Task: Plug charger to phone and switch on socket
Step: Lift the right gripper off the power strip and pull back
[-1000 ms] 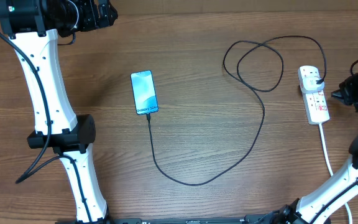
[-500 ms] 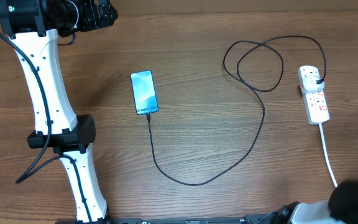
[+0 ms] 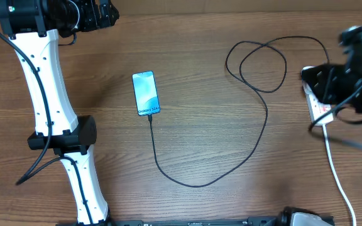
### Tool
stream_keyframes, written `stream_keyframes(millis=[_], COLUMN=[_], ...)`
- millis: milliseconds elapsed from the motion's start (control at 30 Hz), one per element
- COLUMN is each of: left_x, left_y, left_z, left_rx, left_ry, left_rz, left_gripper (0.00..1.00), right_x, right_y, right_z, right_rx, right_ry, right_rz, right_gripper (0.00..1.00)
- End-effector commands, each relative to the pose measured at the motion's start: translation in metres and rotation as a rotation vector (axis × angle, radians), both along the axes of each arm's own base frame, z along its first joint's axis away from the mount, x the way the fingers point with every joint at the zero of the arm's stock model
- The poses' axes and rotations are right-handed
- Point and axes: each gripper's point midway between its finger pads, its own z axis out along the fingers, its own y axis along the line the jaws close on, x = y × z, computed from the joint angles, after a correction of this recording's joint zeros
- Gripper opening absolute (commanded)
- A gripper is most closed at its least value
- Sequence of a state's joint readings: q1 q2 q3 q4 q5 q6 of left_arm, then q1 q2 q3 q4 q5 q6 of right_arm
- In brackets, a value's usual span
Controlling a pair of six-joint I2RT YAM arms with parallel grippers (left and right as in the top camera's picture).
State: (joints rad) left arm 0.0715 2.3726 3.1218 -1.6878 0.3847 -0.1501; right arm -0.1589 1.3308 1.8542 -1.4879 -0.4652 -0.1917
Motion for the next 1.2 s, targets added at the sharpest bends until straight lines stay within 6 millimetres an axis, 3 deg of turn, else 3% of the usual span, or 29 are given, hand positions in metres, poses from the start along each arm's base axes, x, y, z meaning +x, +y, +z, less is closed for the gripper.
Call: stream_keyframes(millis=[0, 67, 100, 133, 967, 1167], left_x=[-0.007, -0.007, -0.007, -0.007, -0.007, -0.007], left_y=[-0.003, -0.003, -0.003, -0.003, -0.003, -0.003], left_z=[0.015, 0.015, 0.015, 0.015, 0.015, 0.015], left_rx=[0.012, 0.012, 0.012, 0.012, 0.012, 0.012], left_ry=[-0.038, -0.038, -0.038, -0.038, -0.038, -0.038], left_rz=[-0.014, -0.014, -0.014, -0.014, -0.014, -0.014], left_gripper=[1.00, 1.00, 1.00, 0.99, 1.00, 1.00], right_x=[-0.015, -0.019, -0.021, -0.024, -0.029, -0.004], right_y=[0.023, 0.027, 0.027, 0.027, 0.027, 0.020], right_z=[0.009, 0.007, 0.006, 0.004, -0.003, 0.023], right_rx=[-0.063, -0.061, -0.061, -0.058, -0.041, -0.095], right_ry=[-0.076, -0.065, -0.053, -0.039, 0.012, -0.206], right_rz=[0.174, 0.187, 0.186, 0.186, 0.170, 0.137], right_gripper=[0.35, 0.49, 0.68, 0.98, 1.00, 1.00])
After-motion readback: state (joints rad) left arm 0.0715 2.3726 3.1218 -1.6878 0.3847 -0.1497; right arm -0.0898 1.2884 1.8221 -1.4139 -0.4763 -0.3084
